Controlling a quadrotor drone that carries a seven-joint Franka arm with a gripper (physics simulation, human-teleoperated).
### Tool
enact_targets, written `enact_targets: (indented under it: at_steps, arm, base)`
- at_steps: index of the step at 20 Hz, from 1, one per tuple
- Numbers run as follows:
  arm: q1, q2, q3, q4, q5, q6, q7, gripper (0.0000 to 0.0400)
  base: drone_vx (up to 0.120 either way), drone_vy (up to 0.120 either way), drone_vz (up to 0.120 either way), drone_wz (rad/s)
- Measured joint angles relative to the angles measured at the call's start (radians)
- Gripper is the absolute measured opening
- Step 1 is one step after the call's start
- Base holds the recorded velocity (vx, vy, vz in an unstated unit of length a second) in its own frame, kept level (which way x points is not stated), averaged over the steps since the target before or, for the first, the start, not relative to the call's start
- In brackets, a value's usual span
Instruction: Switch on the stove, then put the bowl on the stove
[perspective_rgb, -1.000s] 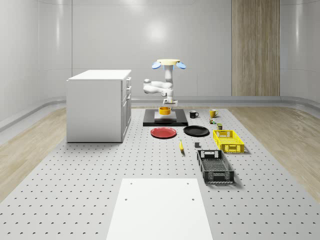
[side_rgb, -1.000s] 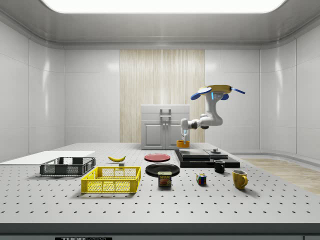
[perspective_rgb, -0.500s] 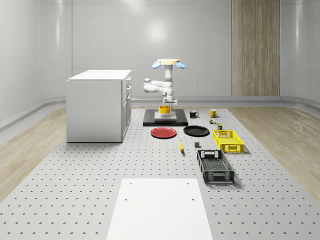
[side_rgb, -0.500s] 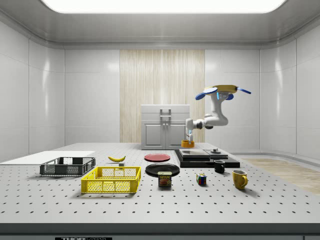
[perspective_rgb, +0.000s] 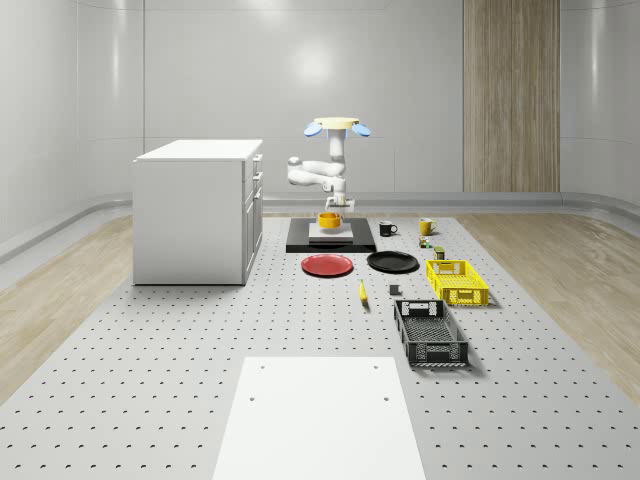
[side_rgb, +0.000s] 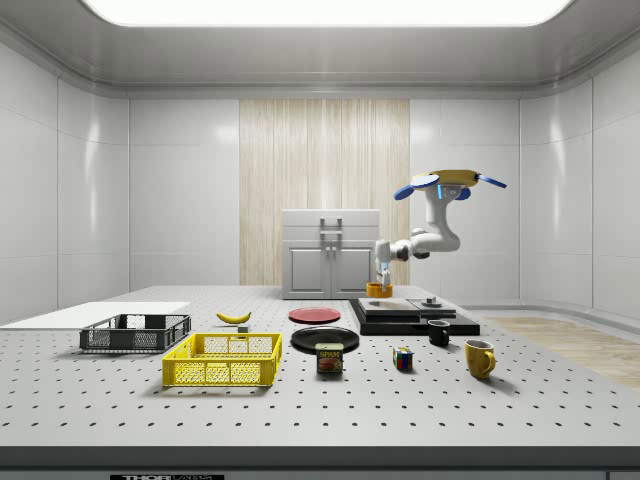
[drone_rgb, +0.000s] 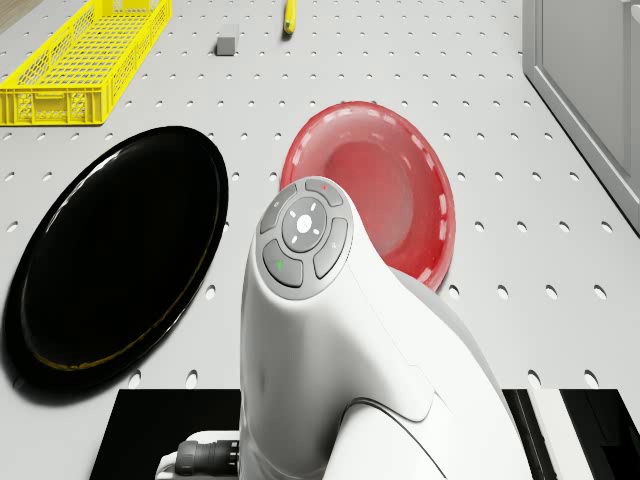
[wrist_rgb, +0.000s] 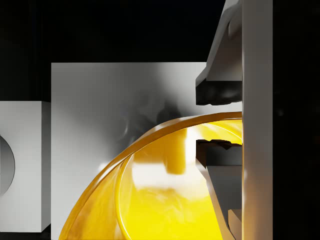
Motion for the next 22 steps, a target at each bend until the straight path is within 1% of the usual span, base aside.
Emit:
enact_targets:
  at_steps: [8, 9, 10, 11, 12, 14, 17, 19, 22]
  arm:
    - [-0.015, 0.006, -0.083, 0.021, -0.079, 0.025, 0.002, 0.01]
    - [-0.016, 0.007, -0.089, 0.023, -0.085, 0.026, 0.002, 0.0146]
    - [-0.017, 0.008, -0.094, 0.024, -0.09, 0.027, 0.001, 0.0202]
    - [-0.017, 0.009, -0.098, 0.025, -0.095, 0.028, 0.001, 0.0246]
    - [-0.018, 0.011, -0.101, 0.026, -0.097, 0.027, 0.001, 0.028]
    - [-0.015, 0.013, -0.093, 0.024, -0.091, 0.022, 0.0, 0.0327]
    - [-0.009, 0.015, -0.069, 0.016, -0.069, 0.01, -0.001, 0.0366]
    - [-0.006, 0.017, -0.057, 0.013, -0.059, 0.004, -0.002, 0.0379]
    - [-0.003, 0.018, -0.048, 0.01, -0.05, -0.001, -0.002, 0.0389]
  base:
    - [0.0, 0.0, 0.0, 0.0]
    - [0.0, 0.0, 0.0, 0.0]
    - [0.0, 0.0, 0.0, 0.0]
    - [0.0, 0.0, 0.0, 0.0]
    - [0.0, 0.0, 0.0, 0.0]
    - [0.0, 0.0, 0.0, 0.0]
    - [0.0, 0.0, 0.0, 0.0]
    - [0.0, 0.0, 0.0, 0.0]
    - [0.0, 0.0, 0.0, 0.0]
